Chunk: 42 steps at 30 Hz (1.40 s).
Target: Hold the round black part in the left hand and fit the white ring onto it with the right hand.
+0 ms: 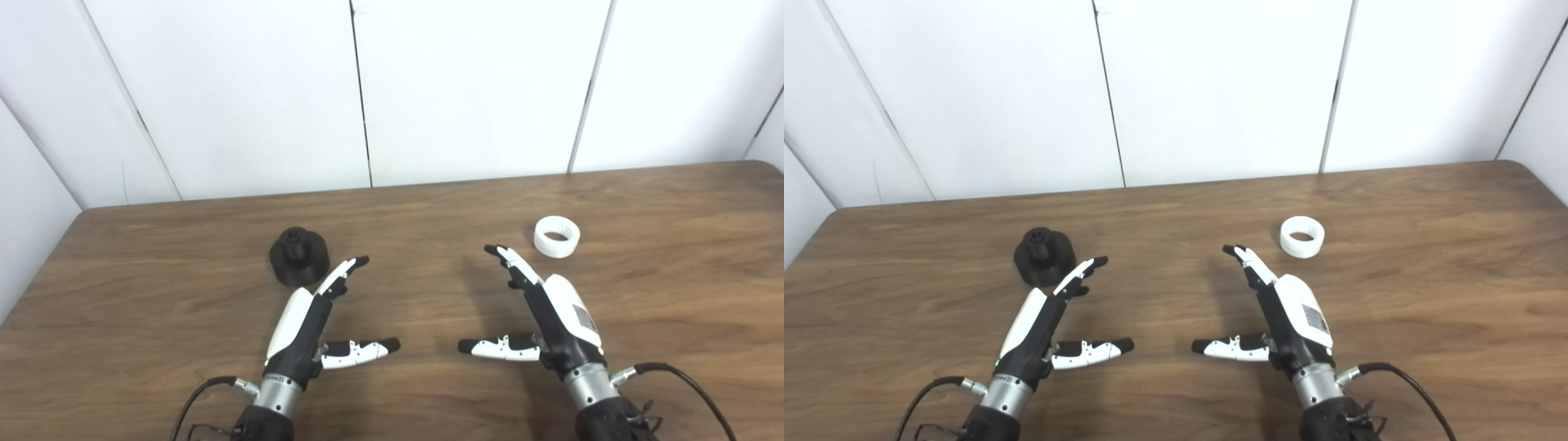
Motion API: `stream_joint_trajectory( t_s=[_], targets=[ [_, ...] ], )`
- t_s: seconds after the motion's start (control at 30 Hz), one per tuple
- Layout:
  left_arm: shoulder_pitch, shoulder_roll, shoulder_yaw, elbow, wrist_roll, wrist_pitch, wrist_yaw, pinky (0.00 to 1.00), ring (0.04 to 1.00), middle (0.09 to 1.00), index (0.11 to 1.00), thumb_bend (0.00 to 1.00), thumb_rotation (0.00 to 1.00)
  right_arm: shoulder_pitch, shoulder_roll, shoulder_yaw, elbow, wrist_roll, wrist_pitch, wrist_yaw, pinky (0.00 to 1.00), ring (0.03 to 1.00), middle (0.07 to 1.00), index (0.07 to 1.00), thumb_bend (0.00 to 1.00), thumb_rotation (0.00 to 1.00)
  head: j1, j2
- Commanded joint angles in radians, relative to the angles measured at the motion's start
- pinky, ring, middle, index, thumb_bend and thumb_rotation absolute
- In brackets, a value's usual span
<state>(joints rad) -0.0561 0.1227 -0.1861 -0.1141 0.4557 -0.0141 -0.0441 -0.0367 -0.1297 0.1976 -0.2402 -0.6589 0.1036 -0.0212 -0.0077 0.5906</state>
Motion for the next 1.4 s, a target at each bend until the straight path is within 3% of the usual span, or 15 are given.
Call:
stream_joint_trajectory(
  t_s=[0.0, 0.47, 0.57, 0.73, 0.83, 1.13, 1.37],
  targets=[
    [-0.043, 0.005, 0.006, -0.024, -0.006, -0.031, 0.011, 0.84, 0.935, 0.954, 0.901, 0.91, 0.28, -0.032, 0.002, -0.003, -0.038, 0.002, -0.022, -0.007, 0.75, 0.884, 0.939, 0.909, 0.89, 0.31, 0.000, 0.002],
    [-0.037, 0.002, 0.005, -0.041, -0.007, -0.015, 0.003, 0.83, 0.932, 0.957, 0.907, 0.90, 0.26, -0.027, 0.000, -0.001, -0.051, -0.006, -0.018, 0.003, 0.76, 0.889, 0.939, 0.910, 0.88, 0.31, 0.001, 0.011],
    [-0.037, 0.000, 0.001, -0.044, 0.001, -0.013, 0.002, 0.82, 0.929, 0.955, 0.907, 0.90, 0.27, -0.024, -0.001, -0.005, -0.053, 0.000, -0.019, 0.002, 0.76, 0.887, 0.937, 0.909, 0.88, 0.30, 0.021, 0.012],
    [-0.037, -0.021, -0.018, -0.029, 0.026, -0.017, 0.016, 0.80, 0.924, 0.955, 0.910, 0.90, 0.27, -0.018, -0.022, -0.027, -0.037, 0.041, -0.052, -0.006, 0.75, 0.880, 0.939, 0.907, 0.89, 0.28, 0.176, -0.012],
    [-0.043, -0.036, -0.034, -0.016, 0.059, -0.009, 0.024, 0.78, 0.920, 0.956, 0.915, 0.90, 0.30, -0.020, -0.040, -0.040, -0.034, 0.070, -0.055, 0.005, 0.76, 0.883, 0.941, 0.905, 0.90, 0.25, 0.221, -0.020],
    [-0.053, -0.055, -0.039, -0.005, 0.124, -0.006, 0.051, 0.75, 0.897, 0.940, 0.899, 0.91, 0.36, -0.037, -0.076, -0.052, -0.012, 0.115, -0.094, -0.001, 0.75, 0.882, 0.935, 0.892, 0.91, 0.24, 0.233, -0.020],
    [-0.038, -0.056, -0.023, -0.045, 0.196, 0.018, 0.099, 0.81, 0.933, 0.952, 0.889, 0.88, 0.38, -0.029, -0.072, -0.048, -0.018, 0.123, -0.091, 0.004, 0.76, 0.883, 0.936, 0.887, 0.90, 0.24, 0.238, -0.012]
  ],
)
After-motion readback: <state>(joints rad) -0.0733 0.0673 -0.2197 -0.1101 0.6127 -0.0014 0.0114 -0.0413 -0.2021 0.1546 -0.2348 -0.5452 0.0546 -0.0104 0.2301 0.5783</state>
